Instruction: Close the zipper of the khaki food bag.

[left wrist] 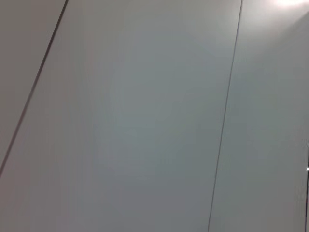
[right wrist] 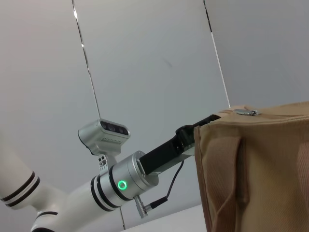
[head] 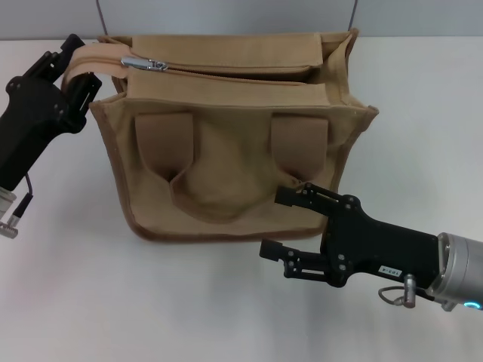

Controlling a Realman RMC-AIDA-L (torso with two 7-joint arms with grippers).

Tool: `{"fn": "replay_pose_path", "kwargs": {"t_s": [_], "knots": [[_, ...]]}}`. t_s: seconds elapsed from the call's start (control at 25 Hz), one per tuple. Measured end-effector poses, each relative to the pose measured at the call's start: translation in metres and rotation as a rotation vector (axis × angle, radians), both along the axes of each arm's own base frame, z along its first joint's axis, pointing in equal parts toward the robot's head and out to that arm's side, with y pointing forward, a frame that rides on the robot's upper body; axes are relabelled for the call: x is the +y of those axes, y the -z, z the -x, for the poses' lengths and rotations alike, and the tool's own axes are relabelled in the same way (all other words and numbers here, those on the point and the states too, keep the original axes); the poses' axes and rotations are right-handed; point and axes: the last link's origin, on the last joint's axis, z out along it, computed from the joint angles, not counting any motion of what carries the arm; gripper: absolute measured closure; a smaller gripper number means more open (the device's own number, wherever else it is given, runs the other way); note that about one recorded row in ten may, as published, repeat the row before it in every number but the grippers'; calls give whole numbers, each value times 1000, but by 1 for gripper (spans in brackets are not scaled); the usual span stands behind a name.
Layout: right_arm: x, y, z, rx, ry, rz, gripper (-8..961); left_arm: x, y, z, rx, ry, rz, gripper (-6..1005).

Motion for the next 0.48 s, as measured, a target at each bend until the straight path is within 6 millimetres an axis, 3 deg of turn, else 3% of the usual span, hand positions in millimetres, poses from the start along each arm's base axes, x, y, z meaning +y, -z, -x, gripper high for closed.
{"fn": "replay_pose_path", "kwargs": {"t_s": [0.04, 0.48], "knots": [[0, 0, 0, -3, 1, -1, 119, -1, -1, -1, -4, 9, -3, 638], [2, 1, 0, -7, 0, -1, 120, -4, 4, 4, 22, -10, 18, 647]]}}
